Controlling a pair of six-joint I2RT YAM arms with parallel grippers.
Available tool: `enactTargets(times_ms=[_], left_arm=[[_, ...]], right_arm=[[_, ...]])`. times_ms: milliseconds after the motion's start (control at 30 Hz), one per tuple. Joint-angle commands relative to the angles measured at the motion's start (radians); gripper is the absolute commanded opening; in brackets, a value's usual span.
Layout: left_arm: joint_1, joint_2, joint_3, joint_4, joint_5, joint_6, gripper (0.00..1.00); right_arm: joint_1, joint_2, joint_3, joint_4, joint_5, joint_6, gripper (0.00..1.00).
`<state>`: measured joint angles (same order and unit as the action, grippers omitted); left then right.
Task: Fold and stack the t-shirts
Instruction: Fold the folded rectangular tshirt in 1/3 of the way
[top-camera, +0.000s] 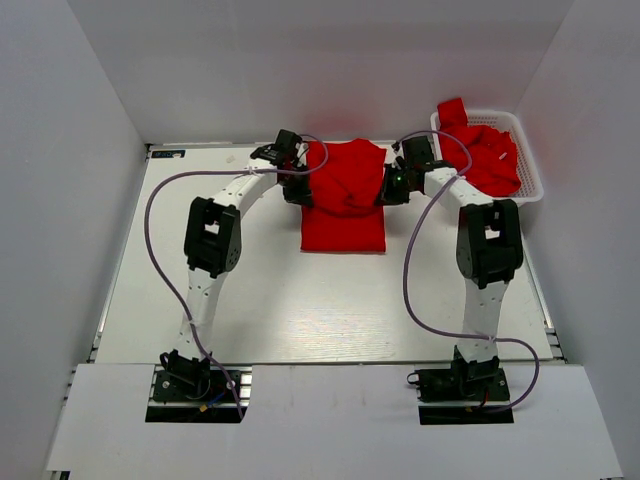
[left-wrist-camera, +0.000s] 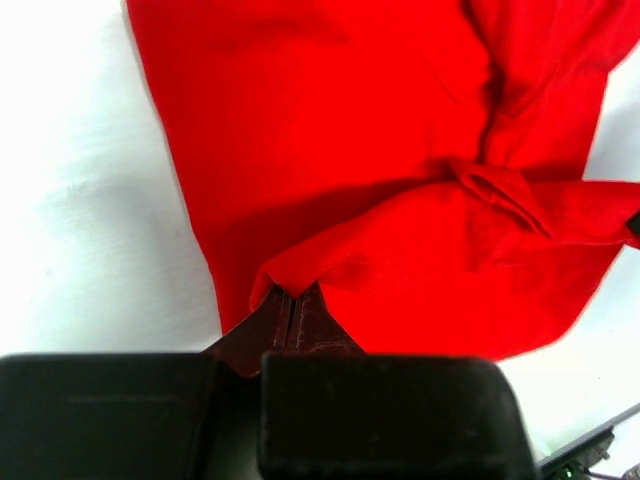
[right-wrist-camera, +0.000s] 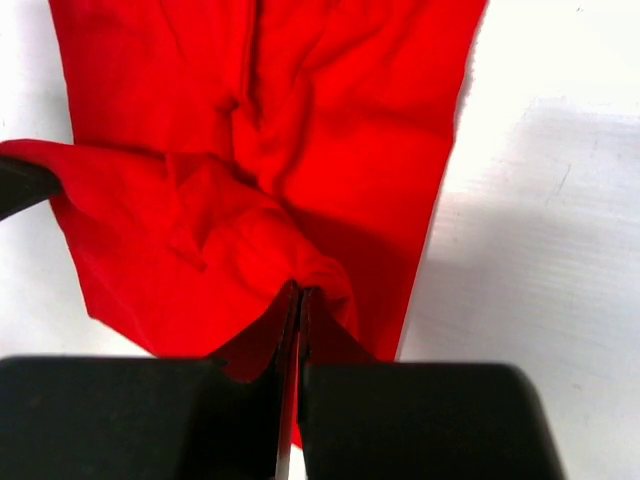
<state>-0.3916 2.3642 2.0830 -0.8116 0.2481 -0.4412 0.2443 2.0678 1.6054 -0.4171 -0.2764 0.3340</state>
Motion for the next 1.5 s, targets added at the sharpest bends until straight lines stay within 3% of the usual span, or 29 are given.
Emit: enactTargets(times_ms=[0,67,133,200,233,267,300,333,367,533,767,933,1067,1233,1467], left_arm=[[0.000,0.024,0.046,0.023,0.014,0.010,0.01],[0.011,0.033,0.071,0.032,0.005,-0.001,0.04],[0.023,0.043,0.084,0.042,-0.004,-0.033,0.14],[0.037,0.052,0.094,0.099,0.009,-0.060,0.31],[0.046,0.052,0.119,0.113,0.031,-0.091,0.52],[0.069,0.064,0.146,0.114,0.031,-0.111,0.65],[0.082,0.075,0.172,0.114,0.031,-0.125,0.87],[0.094,0.075,0.207,0.123,0.031,-0.152,1.00],[0.117,0.055,0.207,0.140,0.031,-0.152,1.00],[0.138,-0.049,0.118,0.206,-0.001,-0.137,1.00],[0.099,-0.138,0.048,0.046,-0.101,0.059,1.00],[0.037,-0.244,-0.191,0.014,-0.102,0.091,1.00],[-0.036,-0.341,-0.435,0.100,-0.092,0.091,1.00],[-0.102,-0.378,-0.561,0.147,-0.054,0.079,1.00],[-0.112,-0.387,-0.646,0.239,-0.009,0.079,1.00]], right_arm=[[-0.010,0.032,0.059,0.035,-0.024,0.017,0.00],[-0.010,0.049,0.073,0.046,-0.030,0.039,0.00],[-0.014,0.064,0.088,0.079,-0.024,0.074,0.01],[-0.023,0.081,0.122,0.118,0.011,0.146,0.13],[-0.026,0.093,0.135,0.123,0.023,0.177,0.17],[-0.040,0.106,0.169,0.161,0.028,0.245,0.21],[-0.046,0.109,0.175,0.179,0.023,0.270,0.30],[-0.053,0.113,0.185,0.192,0.014,0.287,0.58],[-0.062,0.117,0.215,0.221,-0.001,0.310,0.90],[-0.076,0.078,0.242,0.195,-0.012,0.280,0.90],[-0.069,-0.110,0.050,0.089,0.011,0.122,0.90],[-0.059,-0.254,-0.246,0.121,0.019,0.074,0.90],[-0.048,-0.366,-0.396,0.124,0.016,0.046,0.90],[-0.031,-0.391,-0.545,0.161,-0.032,0.036,0.90],[-0.031,-0.354,-0.588,0.207,-0.073,0.020,0.90]])
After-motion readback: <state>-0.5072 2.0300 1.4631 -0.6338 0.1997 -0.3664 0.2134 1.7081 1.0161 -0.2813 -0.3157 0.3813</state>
